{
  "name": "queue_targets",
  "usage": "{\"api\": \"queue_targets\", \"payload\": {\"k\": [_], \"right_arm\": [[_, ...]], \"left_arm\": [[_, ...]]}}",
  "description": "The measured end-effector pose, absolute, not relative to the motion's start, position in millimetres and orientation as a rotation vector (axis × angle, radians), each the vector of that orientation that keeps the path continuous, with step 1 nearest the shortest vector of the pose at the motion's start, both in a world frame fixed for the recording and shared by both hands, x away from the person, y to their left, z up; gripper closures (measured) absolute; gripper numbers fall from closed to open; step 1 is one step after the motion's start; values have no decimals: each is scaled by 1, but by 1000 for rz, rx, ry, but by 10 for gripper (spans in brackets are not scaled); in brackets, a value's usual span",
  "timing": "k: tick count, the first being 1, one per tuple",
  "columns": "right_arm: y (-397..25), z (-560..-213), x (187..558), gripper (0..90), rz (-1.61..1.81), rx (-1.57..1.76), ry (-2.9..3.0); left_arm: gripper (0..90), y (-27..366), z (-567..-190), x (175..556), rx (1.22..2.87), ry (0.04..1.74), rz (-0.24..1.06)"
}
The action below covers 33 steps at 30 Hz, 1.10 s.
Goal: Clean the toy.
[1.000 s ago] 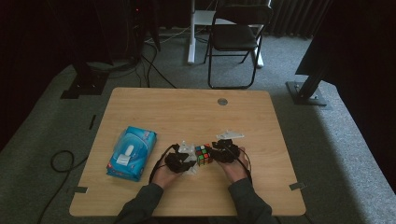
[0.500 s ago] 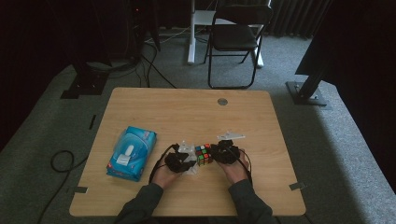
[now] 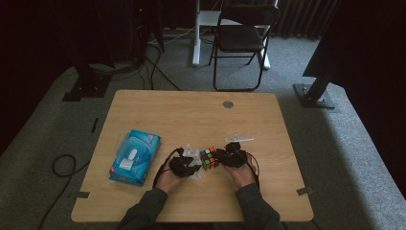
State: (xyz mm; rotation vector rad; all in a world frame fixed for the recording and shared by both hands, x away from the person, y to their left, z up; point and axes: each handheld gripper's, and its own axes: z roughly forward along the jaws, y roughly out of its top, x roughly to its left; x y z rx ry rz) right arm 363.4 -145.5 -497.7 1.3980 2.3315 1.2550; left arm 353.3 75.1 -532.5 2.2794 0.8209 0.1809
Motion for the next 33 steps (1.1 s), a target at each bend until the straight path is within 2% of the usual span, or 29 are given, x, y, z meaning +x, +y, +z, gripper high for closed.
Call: {"api": "queue_targets", "payload": {"k": [15,19,20,26,33], "right_arm": [[-172,-507,375,713,1445,1645,2286],[-180,-502,374,747,1350,1644,2237],[-181,-501,374,834,1333,1632,2233],[-182,-502,374,754,1254,1622,2219],[-184,-502,375,722,1222,1637,2190]], "left_arm": [[837,75,-532,353,2283,819,178],[837,75,-532,354,2285,818,178],[837,75,-532,354,2285,818,178],[837,75,-532,354,2284,816,175],[836,75,-532,354,2284,817,176]]}}
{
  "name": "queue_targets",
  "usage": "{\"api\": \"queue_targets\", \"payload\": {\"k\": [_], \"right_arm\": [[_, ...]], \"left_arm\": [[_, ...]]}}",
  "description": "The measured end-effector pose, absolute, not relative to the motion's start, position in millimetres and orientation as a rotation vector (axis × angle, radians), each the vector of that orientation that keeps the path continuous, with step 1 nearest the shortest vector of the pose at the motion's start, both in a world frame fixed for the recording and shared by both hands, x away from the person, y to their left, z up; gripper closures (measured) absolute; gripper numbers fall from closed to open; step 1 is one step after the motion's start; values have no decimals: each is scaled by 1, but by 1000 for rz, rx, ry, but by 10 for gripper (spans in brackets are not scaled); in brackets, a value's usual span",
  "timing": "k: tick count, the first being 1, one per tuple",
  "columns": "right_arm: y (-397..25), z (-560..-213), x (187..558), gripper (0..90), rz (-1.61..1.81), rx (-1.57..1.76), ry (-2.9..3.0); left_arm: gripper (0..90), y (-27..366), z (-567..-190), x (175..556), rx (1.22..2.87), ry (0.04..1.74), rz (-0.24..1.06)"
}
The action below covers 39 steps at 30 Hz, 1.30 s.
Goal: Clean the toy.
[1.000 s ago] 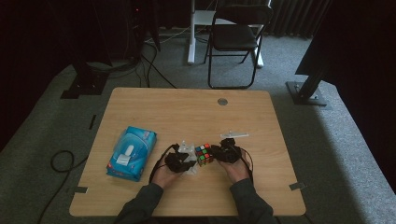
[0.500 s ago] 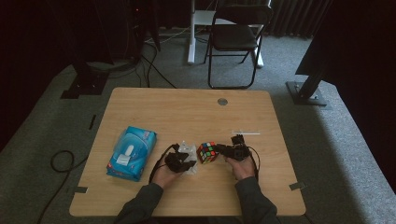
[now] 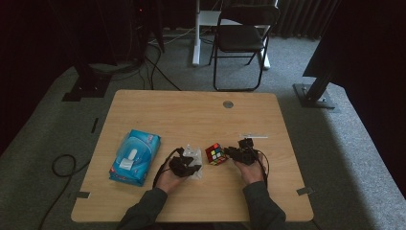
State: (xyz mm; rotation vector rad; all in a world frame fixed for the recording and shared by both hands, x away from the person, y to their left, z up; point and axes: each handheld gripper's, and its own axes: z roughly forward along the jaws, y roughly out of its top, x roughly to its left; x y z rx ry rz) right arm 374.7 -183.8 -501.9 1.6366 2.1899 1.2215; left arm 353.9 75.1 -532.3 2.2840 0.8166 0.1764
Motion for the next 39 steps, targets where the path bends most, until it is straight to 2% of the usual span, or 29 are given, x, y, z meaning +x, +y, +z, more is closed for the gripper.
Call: {"api": "queue_targets", "payload": {"k": [16,24,39], "right_arm": [[-182,-491,372,682,1340,1594,2162],[-171,-500,374,667,1301,1585,2217],[-165,-500,372,690,1299,1559,2273]], "left_arm": [[838,75,-531,355,2259,833,185],[842,79,-521,359,2223,839,205],[847,78,-501,365,2154,817,238]]}}
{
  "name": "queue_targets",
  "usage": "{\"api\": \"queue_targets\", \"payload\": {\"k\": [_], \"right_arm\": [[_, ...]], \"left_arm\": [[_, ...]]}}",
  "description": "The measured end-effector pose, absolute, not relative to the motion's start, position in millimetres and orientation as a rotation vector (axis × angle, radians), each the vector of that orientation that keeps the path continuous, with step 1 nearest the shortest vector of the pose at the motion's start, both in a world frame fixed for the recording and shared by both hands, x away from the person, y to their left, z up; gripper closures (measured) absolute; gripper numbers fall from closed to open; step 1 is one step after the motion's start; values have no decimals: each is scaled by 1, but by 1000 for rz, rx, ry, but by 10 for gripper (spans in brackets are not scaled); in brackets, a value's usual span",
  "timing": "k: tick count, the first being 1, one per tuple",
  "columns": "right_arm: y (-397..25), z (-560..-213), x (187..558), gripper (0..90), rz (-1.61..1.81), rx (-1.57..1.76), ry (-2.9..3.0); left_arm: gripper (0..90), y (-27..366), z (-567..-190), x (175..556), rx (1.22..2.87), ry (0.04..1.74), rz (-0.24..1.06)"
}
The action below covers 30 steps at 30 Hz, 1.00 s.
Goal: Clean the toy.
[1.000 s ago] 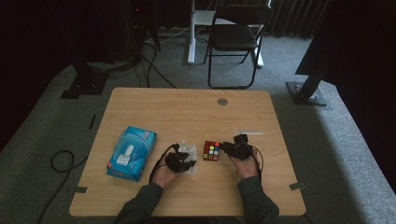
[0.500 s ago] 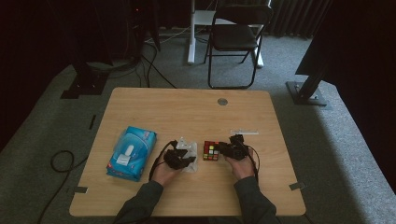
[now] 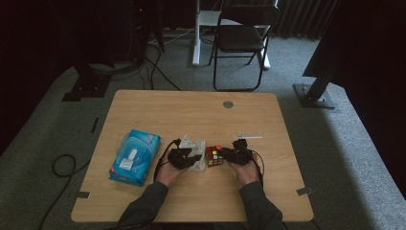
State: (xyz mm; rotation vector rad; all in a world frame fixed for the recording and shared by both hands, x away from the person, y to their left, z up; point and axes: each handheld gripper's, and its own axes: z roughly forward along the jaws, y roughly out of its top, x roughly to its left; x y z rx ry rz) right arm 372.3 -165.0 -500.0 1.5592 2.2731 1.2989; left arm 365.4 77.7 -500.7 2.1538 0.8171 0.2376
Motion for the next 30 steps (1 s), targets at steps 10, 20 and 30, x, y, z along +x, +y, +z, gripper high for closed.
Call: {"api": "queue_targets", "payload": {"k": [10,20,30], "right_arm": [[-165,-501,372,691,1308,1561,2270],[-166,-501,372,691,1309,1559,2272],[-166,-501,372,693,1305,1555,2277]], "left_arm": [[846,70,-489,367,2112,786,237],[847,61,-495,377,2134,802,236],[846,60,-502,384,2167,834,236]]}}
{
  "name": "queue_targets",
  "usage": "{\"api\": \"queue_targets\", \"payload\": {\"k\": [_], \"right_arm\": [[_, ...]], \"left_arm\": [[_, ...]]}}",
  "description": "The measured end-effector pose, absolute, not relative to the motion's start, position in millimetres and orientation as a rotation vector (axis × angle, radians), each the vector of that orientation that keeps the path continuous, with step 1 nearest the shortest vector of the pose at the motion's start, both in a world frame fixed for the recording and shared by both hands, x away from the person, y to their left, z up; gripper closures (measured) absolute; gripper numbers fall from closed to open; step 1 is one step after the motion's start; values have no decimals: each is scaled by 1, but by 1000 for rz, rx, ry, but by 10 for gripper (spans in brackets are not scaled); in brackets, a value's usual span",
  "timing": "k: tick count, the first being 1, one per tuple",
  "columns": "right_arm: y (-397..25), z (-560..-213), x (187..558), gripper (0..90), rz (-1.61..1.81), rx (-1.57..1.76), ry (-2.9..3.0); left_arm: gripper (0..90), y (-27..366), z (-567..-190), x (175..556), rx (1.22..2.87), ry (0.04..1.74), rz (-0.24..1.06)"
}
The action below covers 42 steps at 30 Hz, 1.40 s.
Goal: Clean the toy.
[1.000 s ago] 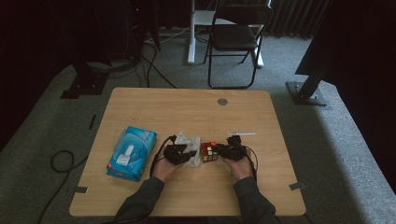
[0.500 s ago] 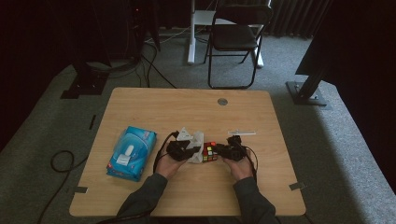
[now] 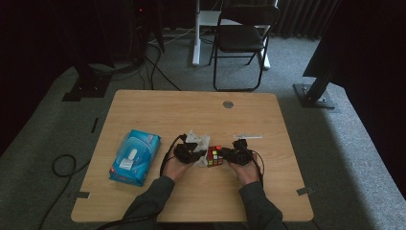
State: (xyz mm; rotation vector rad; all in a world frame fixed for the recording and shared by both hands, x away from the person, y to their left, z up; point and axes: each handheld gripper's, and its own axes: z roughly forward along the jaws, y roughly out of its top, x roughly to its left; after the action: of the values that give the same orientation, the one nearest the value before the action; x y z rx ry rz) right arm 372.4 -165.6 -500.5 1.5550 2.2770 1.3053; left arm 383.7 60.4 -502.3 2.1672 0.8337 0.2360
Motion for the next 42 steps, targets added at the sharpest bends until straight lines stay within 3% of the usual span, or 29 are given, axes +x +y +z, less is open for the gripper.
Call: {"api": "queue_targets", "payload": {"k": [42], "right_arm": [[-165,-500,372,690,1302,1559,2277]], "left_arm": [[847,52,-533,381,2276,859,273]]}}
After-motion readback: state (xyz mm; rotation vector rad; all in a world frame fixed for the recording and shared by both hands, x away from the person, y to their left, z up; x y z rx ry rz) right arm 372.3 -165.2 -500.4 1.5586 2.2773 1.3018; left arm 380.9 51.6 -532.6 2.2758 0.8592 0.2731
